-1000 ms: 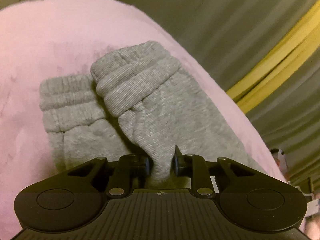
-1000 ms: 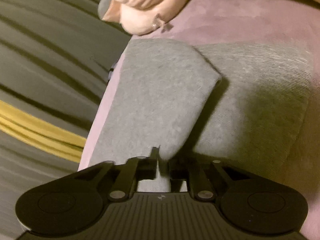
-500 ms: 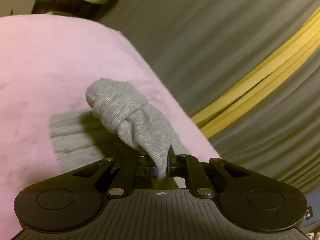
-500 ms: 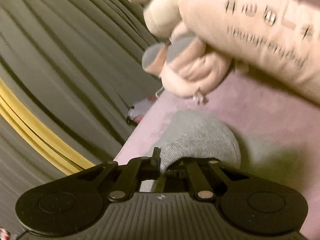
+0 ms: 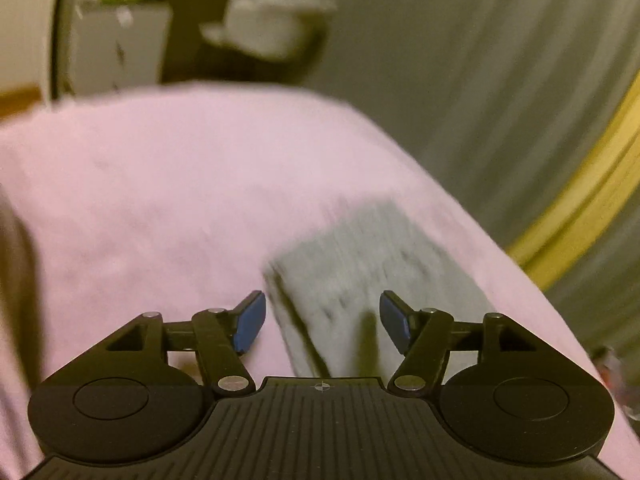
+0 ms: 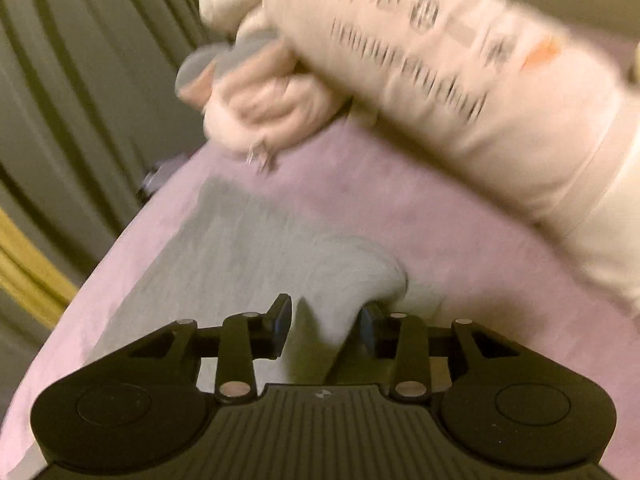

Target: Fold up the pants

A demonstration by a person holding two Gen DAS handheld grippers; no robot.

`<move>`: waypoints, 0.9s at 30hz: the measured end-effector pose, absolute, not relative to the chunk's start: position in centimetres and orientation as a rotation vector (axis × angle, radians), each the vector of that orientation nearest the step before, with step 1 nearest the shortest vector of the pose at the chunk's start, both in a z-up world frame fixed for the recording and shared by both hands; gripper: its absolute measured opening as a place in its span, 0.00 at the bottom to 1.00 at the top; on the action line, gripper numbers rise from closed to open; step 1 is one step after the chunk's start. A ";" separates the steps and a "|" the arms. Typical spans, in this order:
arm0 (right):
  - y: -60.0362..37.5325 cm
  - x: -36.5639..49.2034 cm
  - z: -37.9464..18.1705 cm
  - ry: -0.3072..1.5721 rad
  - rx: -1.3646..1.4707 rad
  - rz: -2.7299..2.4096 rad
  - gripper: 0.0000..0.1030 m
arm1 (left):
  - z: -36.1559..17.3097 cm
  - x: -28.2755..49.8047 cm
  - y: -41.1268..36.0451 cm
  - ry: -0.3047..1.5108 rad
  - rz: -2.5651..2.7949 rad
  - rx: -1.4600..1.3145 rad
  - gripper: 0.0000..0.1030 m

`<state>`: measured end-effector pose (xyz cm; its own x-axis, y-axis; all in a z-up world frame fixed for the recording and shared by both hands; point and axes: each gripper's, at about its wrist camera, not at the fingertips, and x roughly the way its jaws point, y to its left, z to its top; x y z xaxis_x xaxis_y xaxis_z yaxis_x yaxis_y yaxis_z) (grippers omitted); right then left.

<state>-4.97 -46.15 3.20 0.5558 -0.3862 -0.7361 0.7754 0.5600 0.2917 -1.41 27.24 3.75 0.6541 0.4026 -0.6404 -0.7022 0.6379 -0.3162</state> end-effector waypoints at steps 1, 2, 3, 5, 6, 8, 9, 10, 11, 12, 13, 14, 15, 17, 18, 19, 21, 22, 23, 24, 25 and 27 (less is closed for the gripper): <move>-45.9 -5.2 3.8 0.638 0.631 -0.764 0.36 | 4.4 -1.5 26.8 0.534 0.679 -0.563 0.68; -45.9 -5.2 4.3 0.614 0.611 -0.763 0.36 | 4.9 -1.3 26.2 0.516 0.662 -0.543 0.69; -45.9 -4.8 4.7 0.593 0.595 -0.751 0.36 | 5.4 -1.3 25.6 0.509 0.629 -0.526 0.71; -45.4 -3.8 4.8 0.577 0.567 -0.682 0.36 | 5.7 0.1 23.5 0.532 0.530 -0.477 0.73; -45.0 -3.1 4.7 0.589 0.553 -0.647 0.36 | 5.6 0.8 22.4 0.552 0.480 -0.444 0.74; -44.2 -1.2 3.9 0.639 0.525 -0.577 0.36 | 5.0 2.8 19.6 0.601 0.388 -0.368 0.75; -43.9 -0.4 3.2 0.677 0.512 -0.547 0.35 | 4.5 3.7 18.1 0.631 0.343 -0.337 0.77; -43.7 0.4 2.3 0.735 0.500 -0.535 0.34 | 3.9 4.9 16.5 0.667 0.290 -0.309 0.79; -43.7 0.9 1.3 0.799 0.499 -0.540 0.34 | 3.1 5.8 15.2 0.700 0.251 -0.291 0.80; -44.1 1.2 0.1 0.864 0.521 -0.547 0.35 | 2.1 6.5 14.0 0.735 0.229 -0.279 0.80; -45.1 1.0 -0.8 0.901 0.591 -0.546 0.33 | 0.8 6.9 13.0 0.777 0.206 -0.277 0.80; -45.9 0.2 -0.8 0.857 0.653 -0.545 0.33 | -0.4 7.3 12.3 0.818 0.181 -0.287 0.80; -46.7 -0.6 -0.6 0.831 0.702 -0.551 0.33 | -1.5 7.4 11.9 0.848 0.177 -0.297 0.81; -47.7 -1.6 -0.6 0.837 0.711 -0.554 0.33 | -2.7 7.0 10.9 0.820 0.211 -0.214 0.81; -48.0 -2.1 -0.5 0.837 0.707 -0.547 0.33 | -2.6 7.2 10.4 0.824 0.218 -0.179 0.81; -48.1 -2.5 -0.5 0.836 0.704 -0.532 0.34 | -2.3 7.3 10.1 0.813 0.216 -0.150 0.81; -47.9 -3.0 -0.7 0.822 0.706 -0.506 0.39 | -1.5 7.2 9.1 0.762 0.198 -0.092 0.80; -47.6 -3.2 -0.8 0.805 0.698 -0.493 0.50 | -0.9 7.2 8.5 0.737 0.190 -0.055 0.80; -47.2 -2.9 -1.1 0.790 0.688 -0.472 0.57 | -0.9 7.6 7.7 0.720 0.188 -0.018 0.80; -46.8 -2.6 -1.1 0.794 0.668 -0.444 0.71 | -0.5 7.9 7.1 0.709 0.194 0.008 0.80; -46.2 -1.6 -1.0 0.815 0.628 -0.422 0.85 | -0.2 8.6 6.8 0.696 0.202 0.016 0.80; -44.7 0.3 -0.9 0.895 0.518 -0.381 0.96 | 0.6 9.0 6.5 0.665 0.214 -0.012 0.80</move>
